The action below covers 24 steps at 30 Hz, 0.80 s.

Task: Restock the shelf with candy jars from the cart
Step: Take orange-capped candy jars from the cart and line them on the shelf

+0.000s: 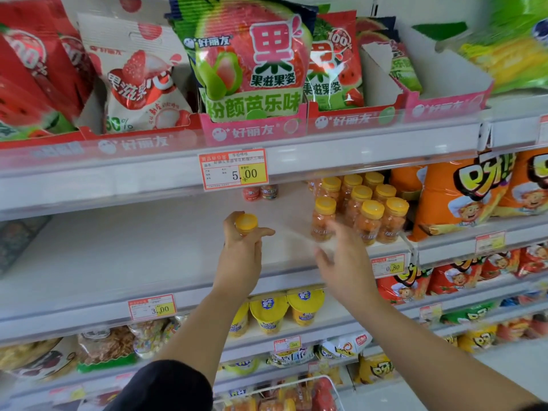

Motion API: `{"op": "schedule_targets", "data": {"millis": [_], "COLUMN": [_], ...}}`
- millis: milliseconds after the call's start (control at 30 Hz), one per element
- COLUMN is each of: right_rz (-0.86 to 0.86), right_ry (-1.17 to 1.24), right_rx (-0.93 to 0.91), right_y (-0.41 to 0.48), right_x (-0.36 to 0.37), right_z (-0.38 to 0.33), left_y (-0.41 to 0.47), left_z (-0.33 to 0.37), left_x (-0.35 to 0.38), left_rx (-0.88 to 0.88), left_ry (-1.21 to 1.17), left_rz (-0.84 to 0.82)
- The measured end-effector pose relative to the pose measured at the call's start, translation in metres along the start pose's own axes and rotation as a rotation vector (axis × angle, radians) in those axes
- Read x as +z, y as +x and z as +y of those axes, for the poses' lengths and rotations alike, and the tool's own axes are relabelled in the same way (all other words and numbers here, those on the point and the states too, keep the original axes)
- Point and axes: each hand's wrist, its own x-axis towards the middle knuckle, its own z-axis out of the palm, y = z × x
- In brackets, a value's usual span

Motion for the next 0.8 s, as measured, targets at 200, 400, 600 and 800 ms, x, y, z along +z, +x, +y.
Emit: {"op": "schedule_targets", "data": {"millis": [200, 400, 600, 800], "right_rz": [-0.228, -0.265, -0.294, -0.320], "right_ry": [-0.415, -0.539, -0.541, -0.530], "right_rx": [-0.115, -0.008, 0.060, 0.073], "right_y": [0.001, 0.026, 0.037, 0.033], "right_x": [0.018, 0.020, 0.019, 0.017], "right_z": [-0.018, -0.009, -0.001, -0.001], "left_y": [-0.001, 0.000, 0.001, 0.000], "left_z": [-0.002, -0.004, -0.003, 0.004], "left_x": [0.001, 0.000, -0.001, -0.002], "left_rx": [-0.001, 0.019, 0.016, 0.026], "left_ry": [-0.003, -0.002, -0.001, -0.015], "left_rz": [-0.003, -0.016, -0.028, -0.078]}}
